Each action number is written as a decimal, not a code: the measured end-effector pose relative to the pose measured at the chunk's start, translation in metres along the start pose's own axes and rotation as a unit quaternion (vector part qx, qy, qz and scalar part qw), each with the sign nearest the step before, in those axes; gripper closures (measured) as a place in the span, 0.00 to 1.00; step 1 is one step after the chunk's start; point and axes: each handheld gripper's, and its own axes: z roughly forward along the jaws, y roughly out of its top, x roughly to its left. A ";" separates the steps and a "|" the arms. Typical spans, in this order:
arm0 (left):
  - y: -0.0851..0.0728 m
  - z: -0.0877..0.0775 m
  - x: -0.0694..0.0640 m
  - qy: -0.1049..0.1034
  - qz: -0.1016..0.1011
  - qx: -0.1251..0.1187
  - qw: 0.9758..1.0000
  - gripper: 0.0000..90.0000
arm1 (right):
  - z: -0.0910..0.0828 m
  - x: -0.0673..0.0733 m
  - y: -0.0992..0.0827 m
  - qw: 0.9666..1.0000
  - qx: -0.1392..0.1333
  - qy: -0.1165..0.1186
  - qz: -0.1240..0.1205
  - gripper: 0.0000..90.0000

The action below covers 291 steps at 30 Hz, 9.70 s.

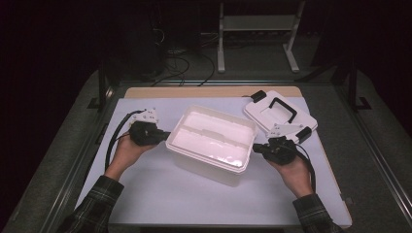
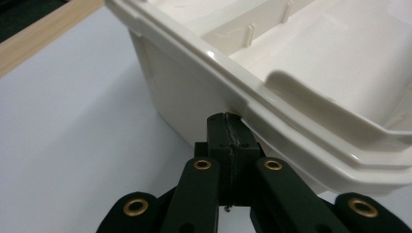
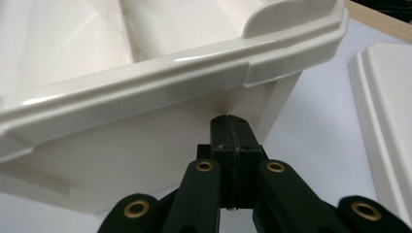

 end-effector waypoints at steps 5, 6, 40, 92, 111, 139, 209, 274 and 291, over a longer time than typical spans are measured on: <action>-0.002 -0.004 -0.010 -0.006 0.003 -0.003 1.000 1.00 | -0.002 -0.003 0.001 1.000 0.000 0.003 0.000 1.00; -0.004 -0.006 -0.015 -0.007 0.003 -0.004 1.000 1.00 | -0.001 -0.003 0.002 1.000 0.000 0.003 0.000 1.00; -0.029 -0.030 -0.066 -0.020 -0.009 0.005 1.000 0.92 | 0.002 -0.001 0.009 1.000 0.004 0.020 -0.016 0.88; 0.084 -0.018 -0.054 -0.041 0.053 0.113 0.991 0.27 | -0.007 -0.006 -0.098 0.995 0.041 -0.075 0.054 0.14; 0.117 0.025 -0.063 -0.067 0.088 0.153 0.982 0.50 | -0.007 -0.006 -0.098 0.995 0.041 -0.074 0.055 0.14; 0.142 0.078 -0.077 -0.092 0.130 0.252 0.954 0.90 | -0.007 -0.007 -0.098 0.995 0.040 -0.074 0.055 0.14; 0.074 -0.098 -0.038 0.003 0.018 0.203 0.979 0.99 | -0.007 -0.007 -0.099 0.995 0.040 -0.074 0.054 0.14; -0.079 -0.061 -0.003 0.055 -0.104 0.222 0.968 0.74 | -0.007 -0.007 -0.099 0.995 0.040 -0.074 0.054 0.14; -0.032 -0.076 0.046 0.108 -0.117 0.213 0.964 0.29 | -0.007 -0.007 -0.099 0.995 0.040 -0.074 0.054 0.14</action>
